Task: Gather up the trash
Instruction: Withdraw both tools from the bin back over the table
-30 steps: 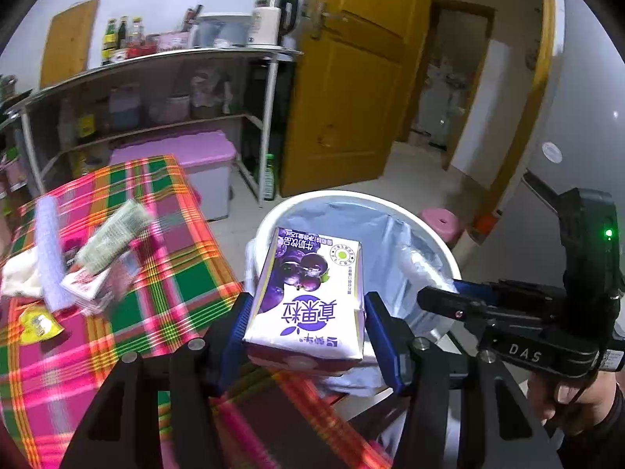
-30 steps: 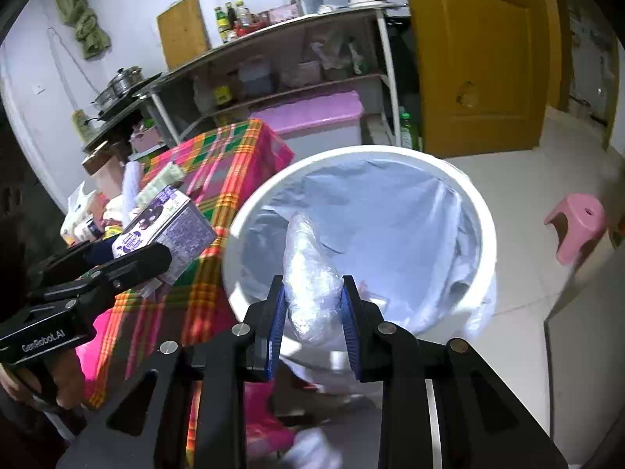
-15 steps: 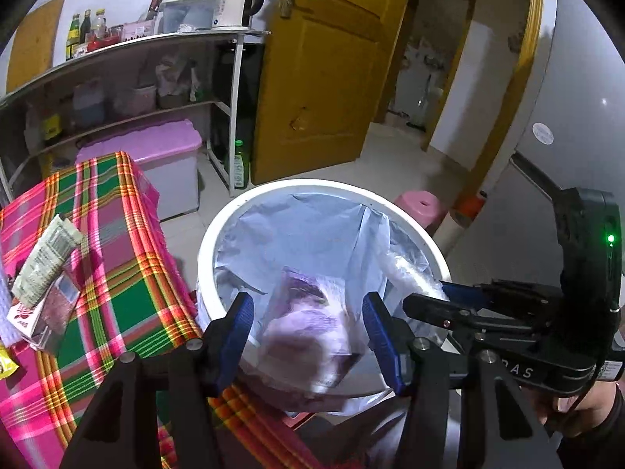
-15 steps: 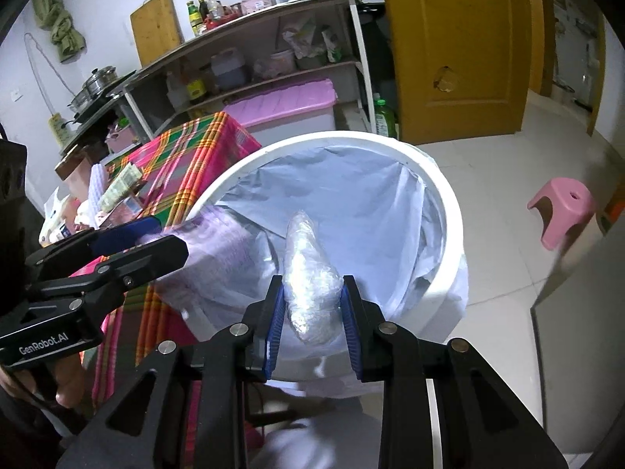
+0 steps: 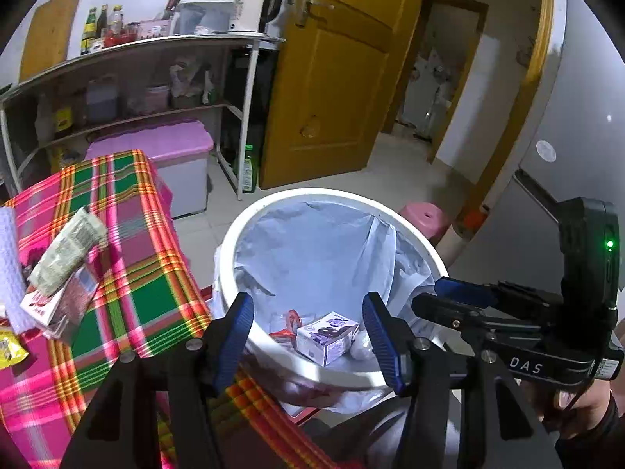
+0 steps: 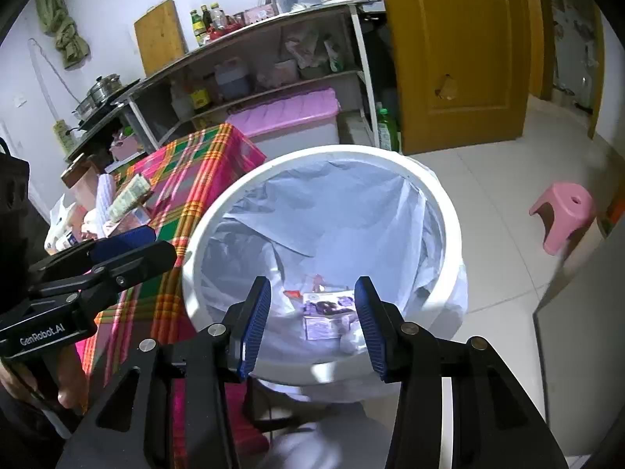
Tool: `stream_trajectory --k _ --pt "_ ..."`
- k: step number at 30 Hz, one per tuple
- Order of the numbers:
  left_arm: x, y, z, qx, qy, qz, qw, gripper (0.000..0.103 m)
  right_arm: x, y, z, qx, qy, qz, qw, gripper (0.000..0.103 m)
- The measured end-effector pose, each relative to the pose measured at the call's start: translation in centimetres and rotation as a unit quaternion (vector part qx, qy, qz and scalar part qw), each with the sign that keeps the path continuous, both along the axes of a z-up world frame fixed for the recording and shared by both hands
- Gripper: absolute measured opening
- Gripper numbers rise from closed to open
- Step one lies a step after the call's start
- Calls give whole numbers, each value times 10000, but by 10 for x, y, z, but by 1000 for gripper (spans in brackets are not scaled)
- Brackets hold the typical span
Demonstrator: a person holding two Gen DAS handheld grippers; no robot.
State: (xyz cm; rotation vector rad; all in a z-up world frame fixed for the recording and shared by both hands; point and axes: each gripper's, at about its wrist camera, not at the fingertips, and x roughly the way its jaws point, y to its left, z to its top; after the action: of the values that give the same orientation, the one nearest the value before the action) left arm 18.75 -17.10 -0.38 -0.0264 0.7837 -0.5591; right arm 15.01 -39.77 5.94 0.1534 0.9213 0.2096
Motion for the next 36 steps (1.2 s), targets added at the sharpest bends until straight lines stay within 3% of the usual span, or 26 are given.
stream_trajectory --k 18,36 --pt "-44 63 23 -26 -257 635 9976 58 -21 57 20 156 -234 656 9975 46" --pt "-66 155 33 -34 -311 1688 9852 58 -22 125 29 419 -140 1413 9890 46"
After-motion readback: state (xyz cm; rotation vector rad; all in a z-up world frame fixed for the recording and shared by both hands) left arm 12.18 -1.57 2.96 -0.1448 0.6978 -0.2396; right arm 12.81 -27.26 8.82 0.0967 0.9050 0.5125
